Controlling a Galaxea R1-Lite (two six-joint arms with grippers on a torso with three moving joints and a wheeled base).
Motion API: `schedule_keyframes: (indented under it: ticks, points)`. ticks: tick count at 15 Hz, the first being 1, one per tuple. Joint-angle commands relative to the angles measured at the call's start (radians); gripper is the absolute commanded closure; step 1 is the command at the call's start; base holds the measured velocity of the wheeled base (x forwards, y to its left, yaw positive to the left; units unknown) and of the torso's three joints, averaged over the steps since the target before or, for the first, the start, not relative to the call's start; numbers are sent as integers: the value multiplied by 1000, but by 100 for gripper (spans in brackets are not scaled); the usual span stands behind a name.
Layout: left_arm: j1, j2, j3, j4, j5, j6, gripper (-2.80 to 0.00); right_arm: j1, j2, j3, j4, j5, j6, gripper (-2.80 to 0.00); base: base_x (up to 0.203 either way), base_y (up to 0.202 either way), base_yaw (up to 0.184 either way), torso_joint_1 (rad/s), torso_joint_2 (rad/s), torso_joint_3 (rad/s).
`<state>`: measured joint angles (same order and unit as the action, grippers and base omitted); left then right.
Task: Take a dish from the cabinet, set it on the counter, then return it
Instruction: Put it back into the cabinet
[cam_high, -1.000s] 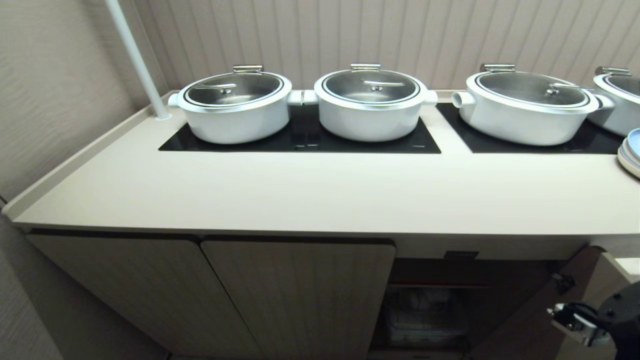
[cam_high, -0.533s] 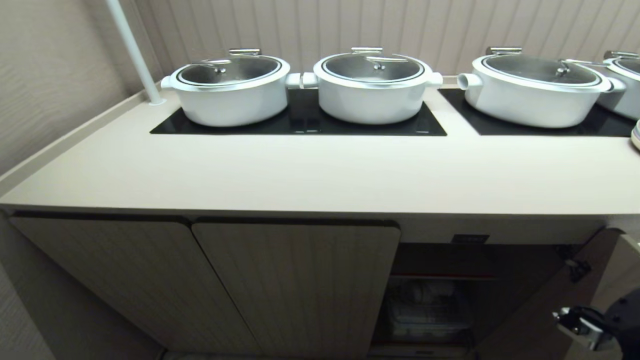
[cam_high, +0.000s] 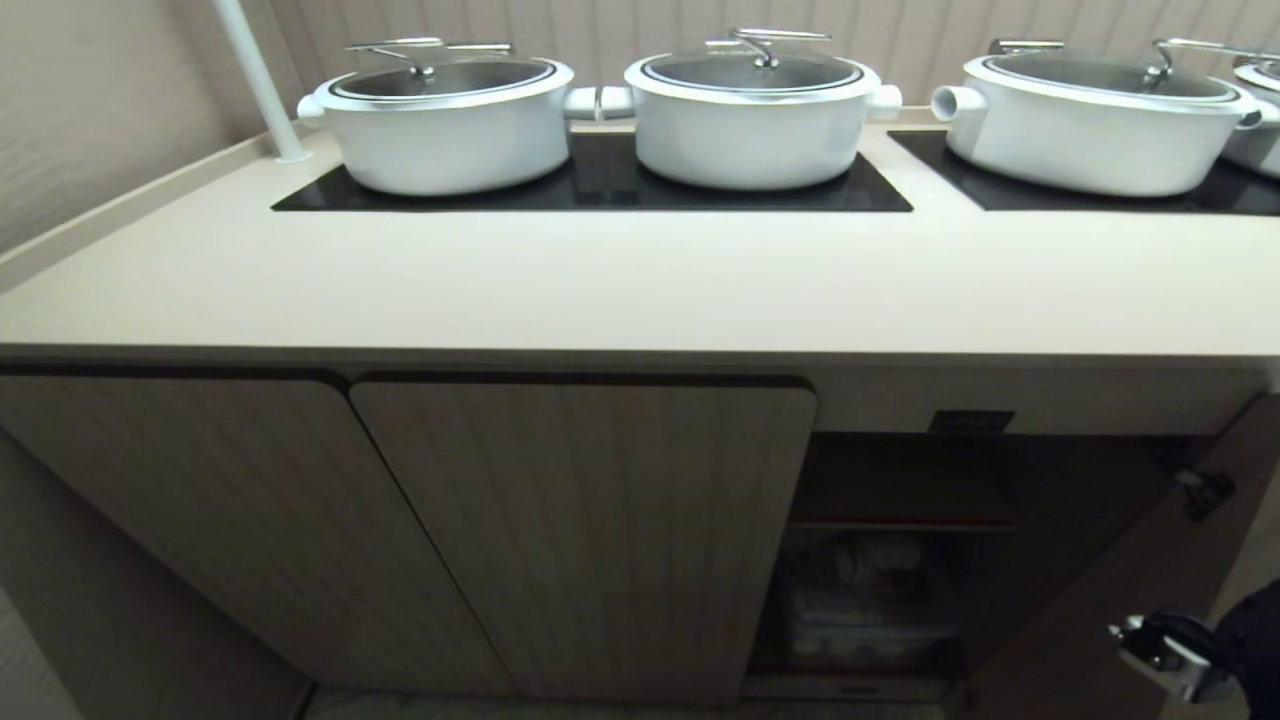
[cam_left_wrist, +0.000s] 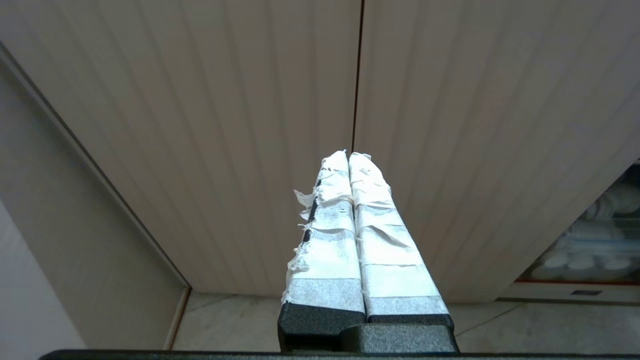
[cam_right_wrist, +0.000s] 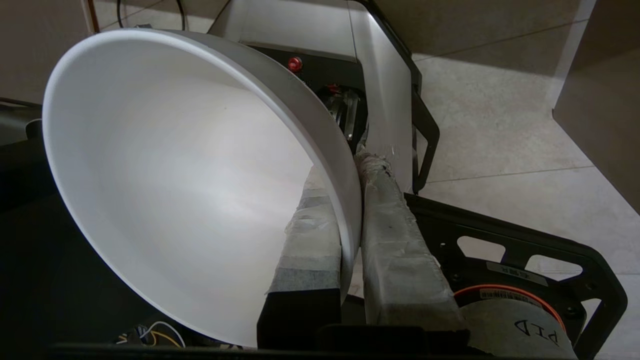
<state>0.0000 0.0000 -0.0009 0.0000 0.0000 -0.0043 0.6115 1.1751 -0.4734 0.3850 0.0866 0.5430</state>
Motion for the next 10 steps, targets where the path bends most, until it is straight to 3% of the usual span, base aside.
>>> schedule_keyframes:
  ticks: [1, 10]
  points:
    - [0, 0, -1, 0, 0, 0, 0, 1, 0, -1, 2, 1, 3, 0, 0, 0, 0, -214, 507, 290]
    - [0, 0, 1, 0, 0, 0, 0, 1, 8, -4, 0, -4, 3, 0, 0, 0, 0, -180, 481, 297]
